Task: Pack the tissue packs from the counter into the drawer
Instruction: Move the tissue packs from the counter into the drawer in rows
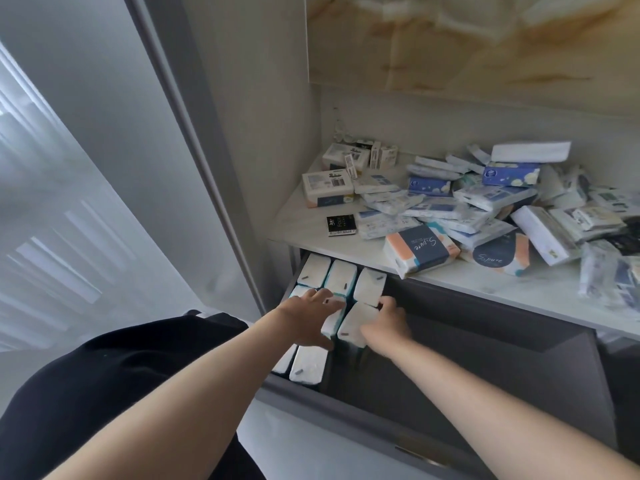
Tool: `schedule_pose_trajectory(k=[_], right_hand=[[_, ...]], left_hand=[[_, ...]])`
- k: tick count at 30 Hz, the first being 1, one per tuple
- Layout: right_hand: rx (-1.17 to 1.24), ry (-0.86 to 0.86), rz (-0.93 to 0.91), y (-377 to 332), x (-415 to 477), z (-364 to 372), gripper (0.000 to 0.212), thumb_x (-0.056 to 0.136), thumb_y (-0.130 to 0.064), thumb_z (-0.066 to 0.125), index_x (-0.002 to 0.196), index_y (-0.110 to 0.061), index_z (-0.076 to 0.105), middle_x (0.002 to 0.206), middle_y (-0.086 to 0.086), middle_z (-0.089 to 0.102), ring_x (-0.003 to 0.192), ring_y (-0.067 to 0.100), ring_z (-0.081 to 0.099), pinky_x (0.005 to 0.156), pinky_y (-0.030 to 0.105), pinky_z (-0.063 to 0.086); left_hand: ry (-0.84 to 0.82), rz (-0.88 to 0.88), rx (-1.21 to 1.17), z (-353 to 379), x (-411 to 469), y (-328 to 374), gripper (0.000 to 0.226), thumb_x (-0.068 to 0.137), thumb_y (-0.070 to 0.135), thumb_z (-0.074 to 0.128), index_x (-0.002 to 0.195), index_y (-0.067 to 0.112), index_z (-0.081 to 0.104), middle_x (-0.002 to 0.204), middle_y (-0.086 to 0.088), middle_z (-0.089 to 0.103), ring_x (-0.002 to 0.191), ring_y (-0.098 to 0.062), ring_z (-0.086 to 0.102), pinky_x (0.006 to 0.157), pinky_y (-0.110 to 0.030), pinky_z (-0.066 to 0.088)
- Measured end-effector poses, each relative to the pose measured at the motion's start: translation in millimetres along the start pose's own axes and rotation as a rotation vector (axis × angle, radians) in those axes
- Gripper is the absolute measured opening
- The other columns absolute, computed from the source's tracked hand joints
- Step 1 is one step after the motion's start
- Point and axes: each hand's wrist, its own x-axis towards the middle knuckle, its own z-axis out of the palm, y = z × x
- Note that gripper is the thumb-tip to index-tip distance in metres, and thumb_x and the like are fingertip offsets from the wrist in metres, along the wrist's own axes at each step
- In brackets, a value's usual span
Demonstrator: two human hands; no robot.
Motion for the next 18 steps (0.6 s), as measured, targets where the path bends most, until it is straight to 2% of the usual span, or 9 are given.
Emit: schedule_pose_trajectory(k=[1, 3, 6, 10, 12, 14, 16, 18], right_hand=[[0.067, -0.070, 0.024, 1.0, 4.0, 2.3, 0.066, 0.084, -0.013, 0.057, 0.144, -0.022, 0.031, 0.138, 0.007, 0.046, 0.117, 0.030, 0.055, 0.090, 0.036, 0.052], [0.084, -0.169, -0.051, 1.1, 9.0, 1.8, 0.071, 0.085, -0.009, 0.052, 0.150, -0.025, 0.030, 0.142, 0.004, 0.048, 0.123, 0.028, 0.052, 0.099, 0.037, 0.049], [0.013, -0.200, -0.147, 3.5, 12.9, -7.5, 0.069, 0.086, -0.005, 0.047, 0.150, -0.029, 0.036, 0.148, 0.003, 0.046, 0.132, 0.023, 0.046, 0.107, 0.035, 0.042], [-0.075, -0.272, -0.197, 13.6, 13.3, -26.6, 0.074, 0.089, -0.012, 0.061, 0.154, -0.025, 0.030, 0.153, 0.004, 0.041, 0.139, 0.022, 0.040, 0.109, 0.033, 0.040], [-0.146, -0.279, -0.247, 14.6, 9.5, -41.3, 0.070, 0.090, -0.015, 0.064, 0.152, -0.023, 0.034, 0.150, 0.004, 0.044, 0.135, 0.021, 0.045, 0.104, 0.029, 0.041], [-0.204, -0.256, -0.301, 15.4, 5.6, -60.2, 0.054, 0.092, -0.015, 0.062, 0.143, -0.024, 0.046, 0.137, 0.003, 0.054, 0.119, 0.017, 0.055, 0.095, 0.026, 0.045], [-0.208, -0.218, -0.354, 13.7, 0.2, -84.1, 0.035, 0.093, -0.016, 0.060, 0.126, -0.028, 0.059, 0.118, -0.003, 0.062, 0.101, 0.011, 0.060, 0.086, 0.026, 0.050], [-0.183, -0.145, -0.413, 8.9, -5.6, -114.5, 0.025, 0.095, -0.017, 0.057, 0.114, -0.032, 0.065, 0.110, -0.010, 0.063, 0.096, 0.006, 0.060, 0.082, 0.025, 0.051]], left_hand=[[0.013, 0.000, -0.019, -3.8, 2.8, 1.7, 0.092, 0.084, 0.055, 0.065, 0.155, 0.033, 0.011, 0.159, 0.000, 0.015, 0.144, -0.026, 0.023, 0.109, -0.048, 0.039], [0.013, 0.000, -0.027, -8.2, 6.9, 5.1, 0.091, 0.084, 0.053, 0.067, 0.155, 0.034, 0.012, 0.158, 0.001, 0.017, 0.143, -0.026, 0.024, 0.109, -0.047, 0.039], [-0.039, -0.004, 0.019, -9.7, 11.7, 9.0, 0.089, 0.085, 0.056, 0.065, 0.155, 0.035, 0.013, 0.156, 0.000, 0.018, 0.142, -0.025, 0.023, 0.106, -0.046, 0.041], [-0.054, -0.021, -0.009, -21.3, 19.2, 13.9, 0.082, 0.086, 0.058, 0.062, 0.153, 0.033, 0.022, 0.151, -0.002, 0.029, 0.138, -0.027, 0.032, 0.104, -0.048, 0.043], [-0.046, -0.029, -0.063, -33.0, 20.4, 18.3, 0.074, 0.088, 0.057, 0.059, 0.151, 0.033, 0.028, 0.147, -0.002, 0.037, 0.134, -0.027, 0.040, 0.104, -0.046, 0.042], [-0.006, -0.030, -0.131, -48.4, 20.3, 25.0, 0.063, 0.091, 0.053, 0.058, 0.147, 0.032, 0.037, 0.141, -0.001, 0.043, 0.126, -0.025, 0.048, 0.102, -0.042, 0.043], [0.090, -0.029, -0.223, -67.5, 20.1, 33.2, 0.052, 0.092, 0.049, 0.058, 0.139, 0.030, 0.047, 0.133, 0.001, 0.052, 0.115, -0.020, 0.055, 0.095, -0.034, 0.046], [0.211, -0.043, -0.336, -90.1, 22.2, 41.3, 0.043, 0.091, 0.044, 0.061, 0.131, 0.029, 0.054, 0.123, 0.005, 0.060, 0.105, -0.016, 0.059, 0.089, -0.030, 0.048]])
